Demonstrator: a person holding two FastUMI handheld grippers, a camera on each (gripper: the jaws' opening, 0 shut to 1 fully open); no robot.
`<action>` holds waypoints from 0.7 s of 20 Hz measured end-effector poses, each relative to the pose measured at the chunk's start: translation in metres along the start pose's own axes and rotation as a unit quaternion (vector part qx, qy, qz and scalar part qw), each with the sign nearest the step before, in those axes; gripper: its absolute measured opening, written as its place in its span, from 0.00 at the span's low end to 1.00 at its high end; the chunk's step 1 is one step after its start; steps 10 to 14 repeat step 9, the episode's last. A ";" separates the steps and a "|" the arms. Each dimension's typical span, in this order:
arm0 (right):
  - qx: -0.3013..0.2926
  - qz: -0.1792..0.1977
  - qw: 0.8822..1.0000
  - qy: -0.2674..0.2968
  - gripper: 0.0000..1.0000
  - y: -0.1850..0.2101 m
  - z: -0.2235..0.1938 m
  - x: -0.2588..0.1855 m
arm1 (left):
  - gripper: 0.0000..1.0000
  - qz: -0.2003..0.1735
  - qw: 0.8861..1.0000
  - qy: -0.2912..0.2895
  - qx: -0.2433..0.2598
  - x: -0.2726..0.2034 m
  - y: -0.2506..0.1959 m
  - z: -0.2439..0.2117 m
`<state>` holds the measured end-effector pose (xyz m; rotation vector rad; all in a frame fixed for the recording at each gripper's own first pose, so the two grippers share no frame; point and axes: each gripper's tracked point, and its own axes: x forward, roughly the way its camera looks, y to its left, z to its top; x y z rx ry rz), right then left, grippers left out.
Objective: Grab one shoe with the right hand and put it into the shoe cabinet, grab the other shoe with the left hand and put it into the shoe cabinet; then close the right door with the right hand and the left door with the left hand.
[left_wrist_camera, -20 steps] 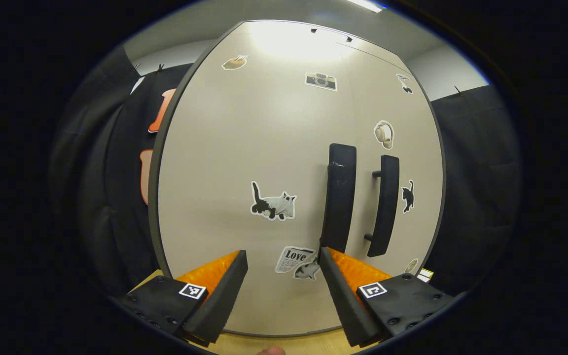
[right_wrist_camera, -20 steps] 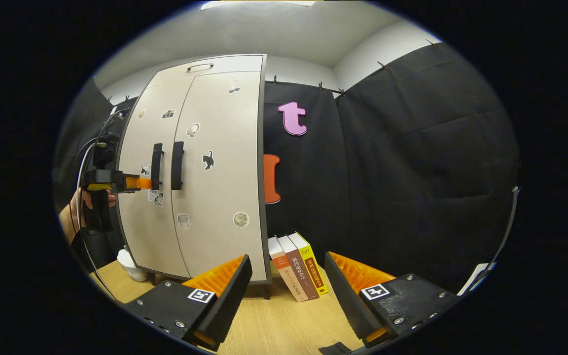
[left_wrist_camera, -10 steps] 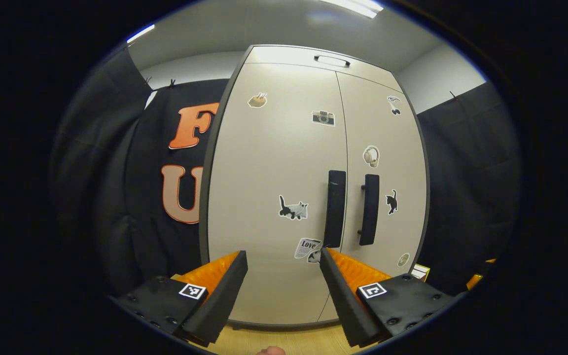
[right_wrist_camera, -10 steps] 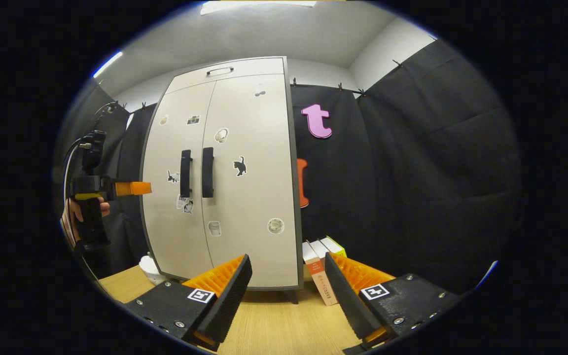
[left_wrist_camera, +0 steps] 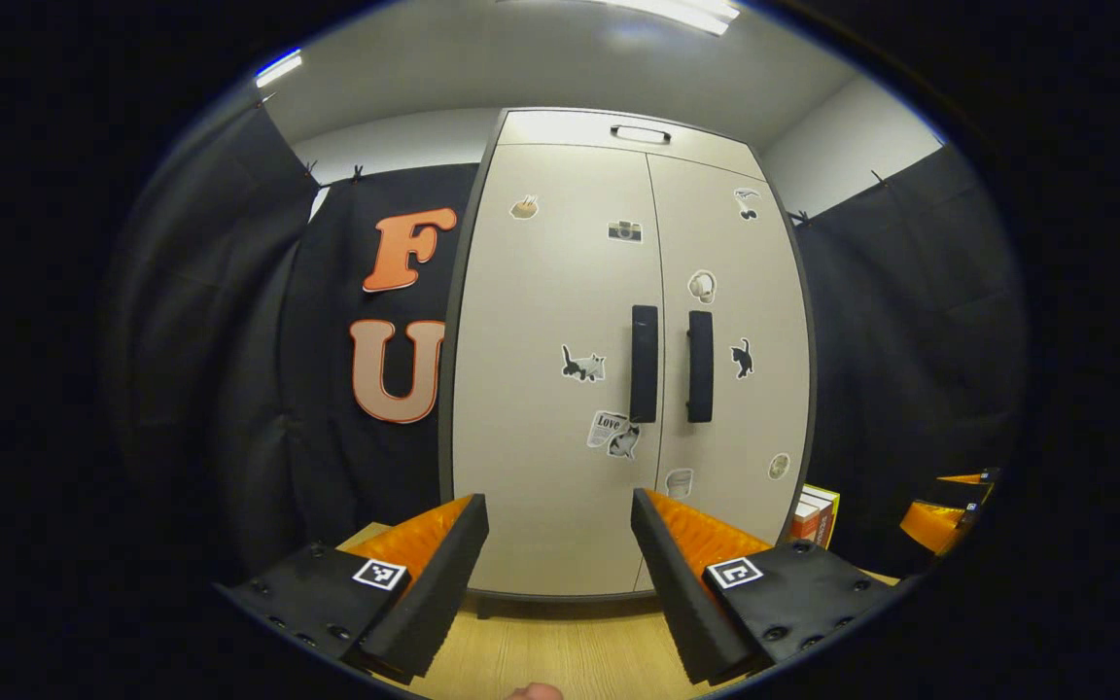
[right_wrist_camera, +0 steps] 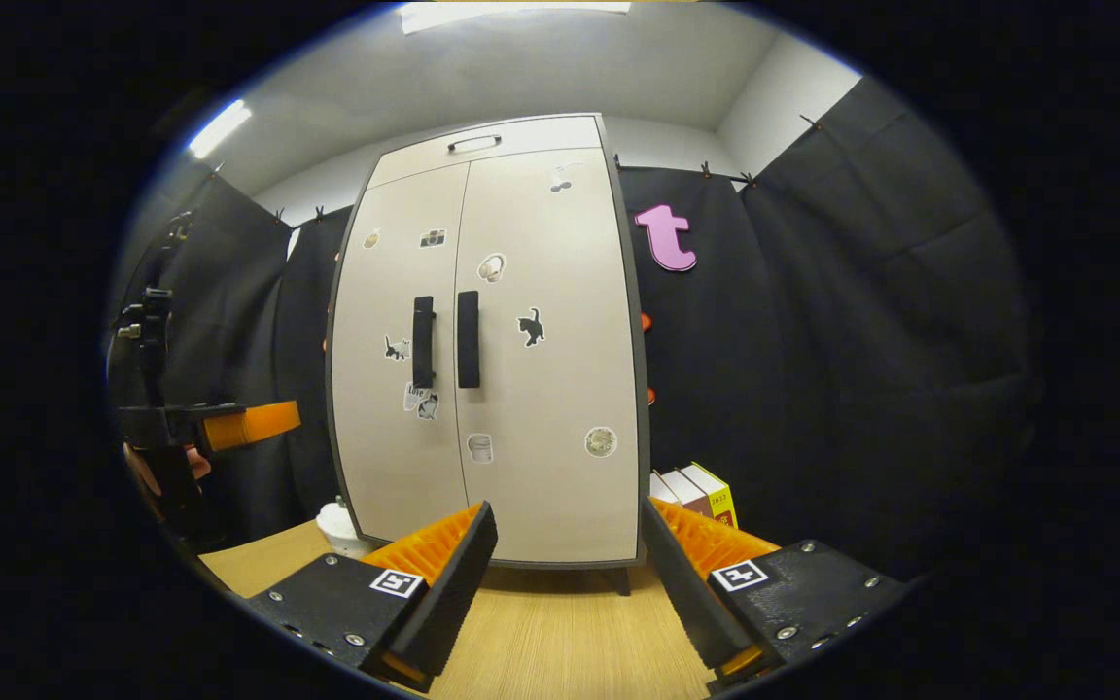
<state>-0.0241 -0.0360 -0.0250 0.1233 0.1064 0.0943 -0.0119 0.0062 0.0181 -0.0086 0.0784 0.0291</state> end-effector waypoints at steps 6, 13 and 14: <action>-0.013 -0.025 1.000 0.005 0.92 -0.021 -0.014 -0.015 | 0.96 0.016 1.000 0.013 0.006 -0.043 -0.004 -0.036; -0.014 -0.035 0.999 0.007 0.92 -0.031 -0.015 -0.022 | 0.96 0.027 0.999 0.029 0.011 -0.062 -0.005 -0.047; -0.014 -0.035 0.999 0.007 0.92 -0.031 -0.015 -0.022 | 0.96 0.027 0.999 0.029 0.011 -0.062 -0.005 -0.047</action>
